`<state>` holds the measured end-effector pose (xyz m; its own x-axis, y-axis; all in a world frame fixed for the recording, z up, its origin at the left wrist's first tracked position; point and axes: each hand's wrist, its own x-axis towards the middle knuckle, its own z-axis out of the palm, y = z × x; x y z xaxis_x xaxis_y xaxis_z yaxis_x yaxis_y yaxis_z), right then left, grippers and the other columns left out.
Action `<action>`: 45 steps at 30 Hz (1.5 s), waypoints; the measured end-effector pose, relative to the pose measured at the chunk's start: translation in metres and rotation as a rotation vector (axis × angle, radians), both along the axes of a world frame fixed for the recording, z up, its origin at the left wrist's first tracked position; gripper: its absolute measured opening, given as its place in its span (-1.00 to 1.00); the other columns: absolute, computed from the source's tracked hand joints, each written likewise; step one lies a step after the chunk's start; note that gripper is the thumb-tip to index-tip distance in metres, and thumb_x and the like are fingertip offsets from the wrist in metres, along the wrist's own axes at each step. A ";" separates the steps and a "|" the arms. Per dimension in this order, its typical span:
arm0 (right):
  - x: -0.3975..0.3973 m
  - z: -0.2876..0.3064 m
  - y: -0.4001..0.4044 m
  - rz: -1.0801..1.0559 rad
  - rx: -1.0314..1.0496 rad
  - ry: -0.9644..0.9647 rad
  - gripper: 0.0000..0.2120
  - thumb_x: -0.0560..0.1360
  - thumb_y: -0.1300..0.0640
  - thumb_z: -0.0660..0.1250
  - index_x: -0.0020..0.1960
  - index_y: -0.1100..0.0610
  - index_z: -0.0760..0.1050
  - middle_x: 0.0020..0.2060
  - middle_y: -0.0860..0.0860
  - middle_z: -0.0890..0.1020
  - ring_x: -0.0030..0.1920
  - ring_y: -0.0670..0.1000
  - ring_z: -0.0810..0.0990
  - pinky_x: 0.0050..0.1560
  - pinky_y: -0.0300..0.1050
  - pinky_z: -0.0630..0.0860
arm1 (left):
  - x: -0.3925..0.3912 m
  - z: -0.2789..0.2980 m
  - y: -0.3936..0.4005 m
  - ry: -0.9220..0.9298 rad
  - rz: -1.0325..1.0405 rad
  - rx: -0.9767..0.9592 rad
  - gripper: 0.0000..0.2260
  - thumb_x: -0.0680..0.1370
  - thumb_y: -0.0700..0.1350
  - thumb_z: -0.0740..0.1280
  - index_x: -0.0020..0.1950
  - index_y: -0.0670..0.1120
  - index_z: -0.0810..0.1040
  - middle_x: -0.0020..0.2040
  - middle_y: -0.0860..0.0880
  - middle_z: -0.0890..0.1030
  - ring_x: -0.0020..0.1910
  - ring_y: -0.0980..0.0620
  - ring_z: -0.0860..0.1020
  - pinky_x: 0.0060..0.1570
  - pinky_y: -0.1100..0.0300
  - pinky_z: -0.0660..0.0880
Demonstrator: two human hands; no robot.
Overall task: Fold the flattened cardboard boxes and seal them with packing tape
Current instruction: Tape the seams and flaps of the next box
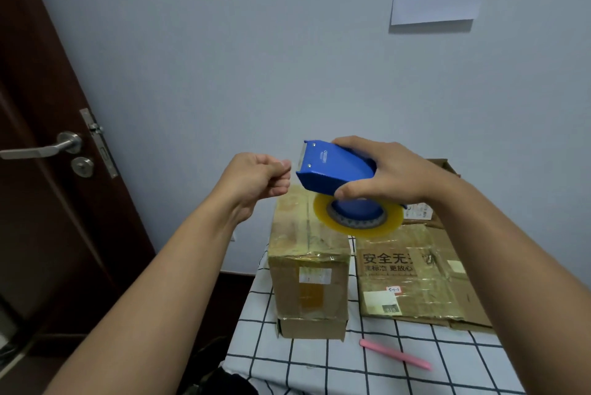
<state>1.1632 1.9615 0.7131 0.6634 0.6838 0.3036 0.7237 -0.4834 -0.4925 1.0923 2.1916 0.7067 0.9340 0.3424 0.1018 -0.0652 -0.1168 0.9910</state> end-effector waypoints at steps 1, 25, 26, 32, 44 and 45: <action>0.000 0.003 -0.005 -0.008 -0.028 -0.008 -0.31 0.27 -0.34 0.41 0.36 -0.35 0.29 0.16 -0.21 0.51 0.08 -0.11 0.55 -0.02 -0.15 0.54 | 0.001 -0.002 0.004 -0.007 0.017 -0.010 -0.91 0.57 -0.30 0.33 -0.13 -0.27 0.55 -0.38 -0.10 0.52 -0.49 0.10 0.50 -0.41 0.30 0.51; 0.014 -0.035 0.010 -0.075 -0.666 0.255 -0.21 0.30 -0.23 0.52 0.46 -0.30 0.27 0.24 -0.11 0.43 0.14 0.00 0.51 0.21 -0.01 0.50 | -0.016 -0.137 0.027 0.264 0.198 0.400 -0.62 0.56 -0.10 0.38 -0.47 -0.05 0.49 -0.52 0.02 0.53 -0.46 0.05 0.48 -0.20 0.10 0.51; 0.014 -0.037 0.011 -0.080 -0.673 0.256 -0.20 0.30 -0.23 0.52 0.46 -0.30 0.27 0.25 -0.11 0.43 0.16 0.01 0.50 0.23 0.00 0.50 | -0.015 -0.136 0.027 0.261 0.216 0.431 -0.62 0.56 -0.09 0.39 -0.47 -0.06 0.49 -0.51 0.02 0.54 -0.44 0.04 0.50 -0.17 0.09 0.53; 0.014 -0.032 0.011 -0.068 -0.659 0.287 -0.24 0.31 -0.21 0.52 0.44 -0.30 0.28 0.22 -0.11 0.46 0.12 0.00 0.54 0.21 0.02 0.54 | -0.013 -0.132 0.034 0.228 0.204 0.247 -0.69 0.57 -0.20 0.36 -0.38 -0.13 0.49 -0.43 -0.07 0.55 -0.41 0.01 0.47 -0.19 0.05 0.51; 0.024 -0.031 0.005 -0.076 -0.698 0.261 -0.19 0.29 -0.25 0.51 0.45 -0.34 0.24 0.23 -0.10 0.43 0.14 0.01 0.51 0.24 0.06 0.50 | -0.007 -0.134 0.062 0.245 0.171 0.180 -0.74 0.55 -0.21 0.41 -0.35 -0.19 0.56 -0.45 -0.06 0.54 -0.42 0.02 0.49 -0.23 0.10 0.54; 0.024 -0.032 0.007 -0.080 -0.703 0.257 -0.19 0.30 -0.24 0.51 0.46 -0.32 0.23 0.24 -0.09 0.42 0.15 0.02 0.51 0.25 0.06 0.49 | -0.007 -0.137 0.061 0.257 0.172 0.175 -0.74 0.55 -0.20 0.41 -0.35 -0.19 0.56 -0.45 -0.06 0.55 -0.42 0.02 0.49 -0.24 0.11 0.53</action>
<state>1.1875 1.9686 0.6816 0.7103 0.6065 -0.3573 0.5773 -0.7923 -0.1971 1.0858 2.2530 0.5695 0.8671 0.4948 -0.0578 0.2185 -0.2736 0.9367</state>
